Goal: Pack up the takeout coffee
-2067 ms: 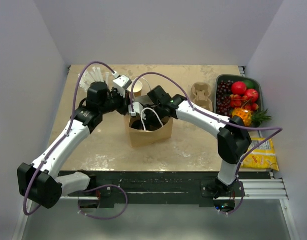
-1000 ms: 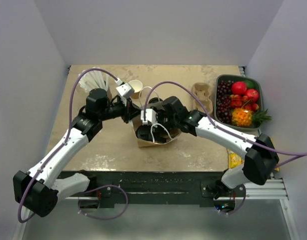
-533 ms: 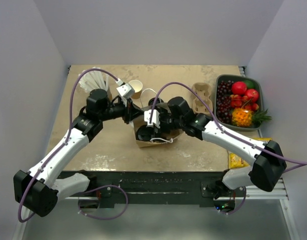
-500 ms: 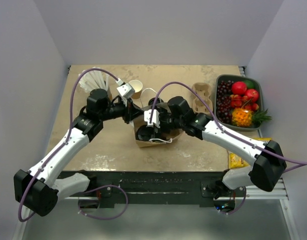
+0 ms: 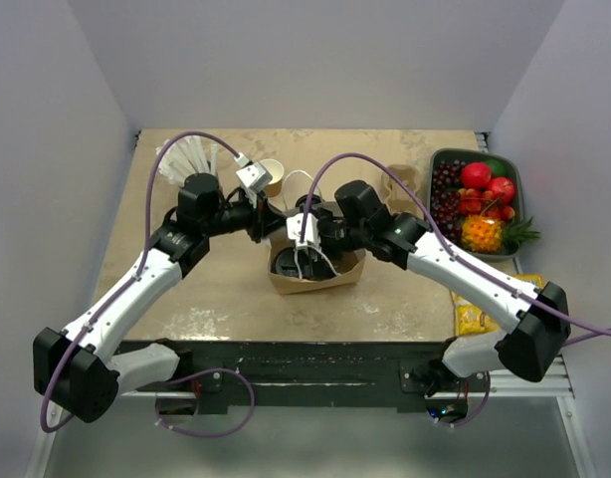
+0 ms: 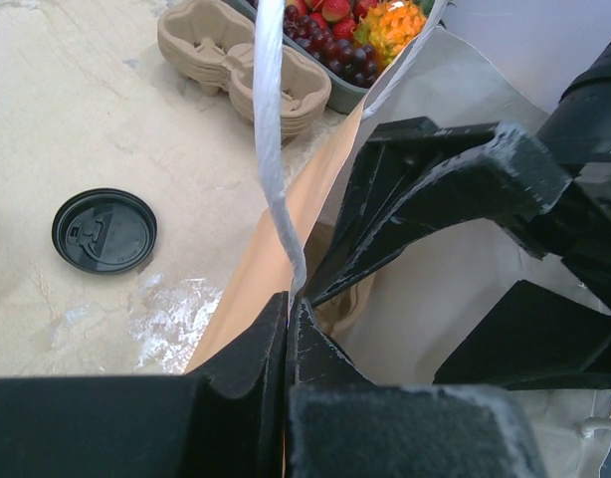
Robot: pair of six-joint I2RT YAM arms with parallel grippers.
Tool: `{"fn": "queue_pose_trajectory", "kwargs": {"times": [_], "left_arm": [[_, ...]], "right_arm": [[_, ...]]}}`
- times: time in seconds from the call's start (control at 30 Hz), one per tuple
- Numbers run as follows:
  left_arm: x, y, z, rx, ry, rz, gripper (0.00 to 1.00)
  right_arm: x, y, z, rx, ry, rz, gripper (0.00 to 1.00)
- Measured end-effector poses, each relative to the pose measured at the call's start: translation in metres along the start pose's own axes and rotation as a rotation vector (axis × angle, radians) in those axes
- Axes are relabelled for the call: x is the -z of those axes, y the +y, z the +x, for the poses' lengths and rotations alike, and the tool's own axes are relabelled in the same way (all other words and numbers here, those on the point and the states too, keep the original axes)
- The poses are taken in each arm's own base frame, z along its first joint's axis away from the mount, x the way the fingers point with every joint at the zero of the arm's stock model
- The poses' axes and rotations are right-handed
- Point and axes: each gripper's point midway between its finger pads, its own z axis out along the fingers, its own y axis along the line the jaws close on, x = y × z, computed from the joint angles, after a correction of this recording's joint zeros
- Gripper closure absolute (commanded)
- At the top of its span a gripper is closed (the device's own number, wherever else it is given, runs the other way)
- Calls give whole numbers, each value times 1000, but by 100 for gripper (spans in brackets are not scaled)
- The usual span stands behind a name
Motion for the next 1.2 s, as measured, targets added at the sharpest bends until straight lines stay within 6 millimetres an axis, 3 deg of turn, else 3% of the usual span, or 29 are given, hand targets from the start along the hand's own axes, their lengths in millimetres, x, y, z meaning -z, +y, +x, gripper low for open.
{"fn": "queue_pose_trajectory", "kwargs": {"times": [0.17, 0.3, 0.53, 0.7, 0.83, 0.97, 1.1, 1.2], "left_arm": [[1, 0, -1, -7, -2, -5, 100], [7, -5, -2, -40, 0, 4, 100], [15, -26, -2, -92, 6, 59, 100], [17, -44, 2, -155, 22, 109, 100], [16, -43, 6, -173, 35, 105, 100], [17, -40, 6, -190, 43, 94, 100], [21, -38, 7, -237, 52, 78, 100], [31, -40, 7, -301, 53, 71, 100]], "right_arm": [[13, -5, -7, 12, 14, 13, 1], [37, -11, -19, 32, 15, 73, 1], [109, -44, -88, 133, -80, 290, 1], [146, -64, -120, 153, -147, 446, 1], [149, -76, -123, 156, -155, 506, 1], [141, -93, -113, 95, -136, 576, 3], [137, -129, -99, -26, -131, 683, 5], [144, -169, -79, -156, -115, 782, 4]]}}
